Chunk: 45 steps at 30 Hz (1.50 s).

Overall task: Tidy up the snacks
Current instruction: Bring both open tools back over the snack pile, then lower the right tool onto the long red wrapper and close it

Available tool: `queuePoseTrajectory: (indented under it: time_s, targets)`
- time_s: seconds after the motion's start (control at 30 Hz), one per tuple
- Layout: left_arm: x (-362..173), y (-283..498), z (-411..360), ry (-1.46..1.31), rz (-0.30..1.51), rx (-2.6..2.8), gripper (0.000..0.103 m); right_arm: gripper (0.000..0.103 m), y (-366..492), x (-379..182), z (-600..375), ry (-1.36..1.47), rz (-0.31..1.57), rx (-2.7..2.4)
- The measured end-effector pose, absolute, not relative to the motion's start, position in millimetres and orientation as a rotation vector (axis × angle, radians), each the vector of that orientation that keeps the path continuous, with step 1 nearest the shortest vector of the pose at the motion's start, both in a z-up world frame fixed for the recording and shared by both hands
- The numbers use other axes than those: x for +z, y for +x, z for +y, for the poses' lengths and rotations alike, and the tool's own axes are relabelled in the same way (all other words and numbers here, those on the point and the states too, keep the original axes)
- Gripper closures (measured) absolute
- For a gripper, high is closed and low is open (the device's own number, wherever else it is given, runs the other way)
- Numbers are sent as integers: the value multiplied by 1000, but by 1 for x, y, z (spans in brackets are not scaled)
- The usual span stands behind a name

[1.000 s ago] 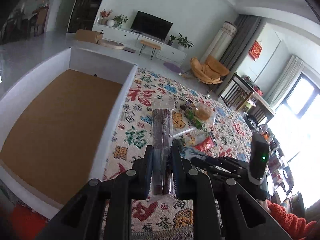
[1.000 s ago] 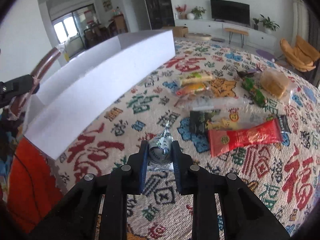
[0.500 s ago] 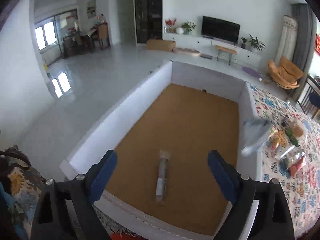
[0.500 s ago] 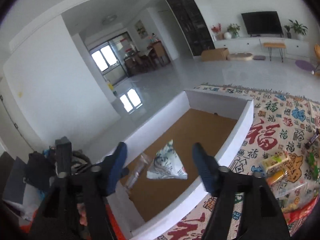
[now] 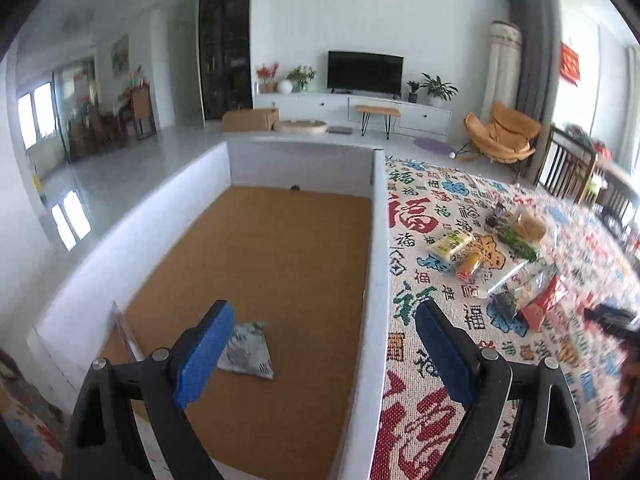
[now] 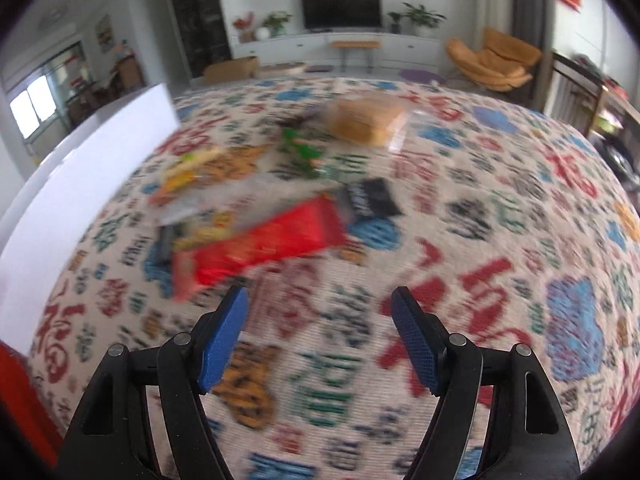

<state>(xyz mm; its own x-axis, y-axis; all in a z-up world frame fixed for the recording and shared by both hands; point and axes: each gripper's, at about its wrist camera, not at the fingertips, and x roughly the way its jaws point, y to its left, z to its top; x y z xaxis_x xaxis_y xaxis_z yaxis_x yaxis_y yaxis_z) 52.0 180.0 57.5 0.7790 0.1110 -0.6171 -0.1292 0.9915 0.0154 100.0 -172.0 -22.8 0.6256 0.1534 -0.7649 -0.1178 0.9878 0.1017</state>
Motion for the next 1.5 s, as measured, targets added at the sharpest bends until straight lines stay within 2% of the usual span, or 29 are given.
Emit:
queuePoseTrajectory:
  time_s: [0.1, 0.23, 0.33, 0.37, 0.5, 0.63, 0.77, 0.93, 1.13, 1.5]
  targets:
    - [60, 54, 157, 8, 653, 113, 12, 26, 94, -30, -224, 97, 874, 48]
    - [58, 59, 162, -50, 680, 141, 12, 26, 92, -38, -244, 78, 857, -30]
    - [69, 42, 162, -116, 598, 189, 12, 26, 101, -53, -241, 53, 906, -54]
    - [78, 35, 155, -102, 548, 195, 12, 21, 102, -54, -240, 40, 908, -60]
    - [108, 16, 112, -45, 408, 101, 0, 16, 105, -56, -245, 48, 919, -78]
    - [119, 14, 68, -85, 463, -110, 0, 15, 106, -60, -245, 44, 919, -85]
    - [75, 37, 17, -145, 692, -290, 0, 14, 105, -61, -245, 49, 918, -85]
    - [-19, 84, -22, 16, 953, -226, 1, 14, 106, -60, -246, 49, 919, -86]
    - [-55, 112, -10, 57, 946, -75, 1, 14, 106, -61, -247, 49, 918, -91]
    - [-72, 124, 7, 25, 938, -51, 0, 13, 106, -61, -247, 50, 919, -92]
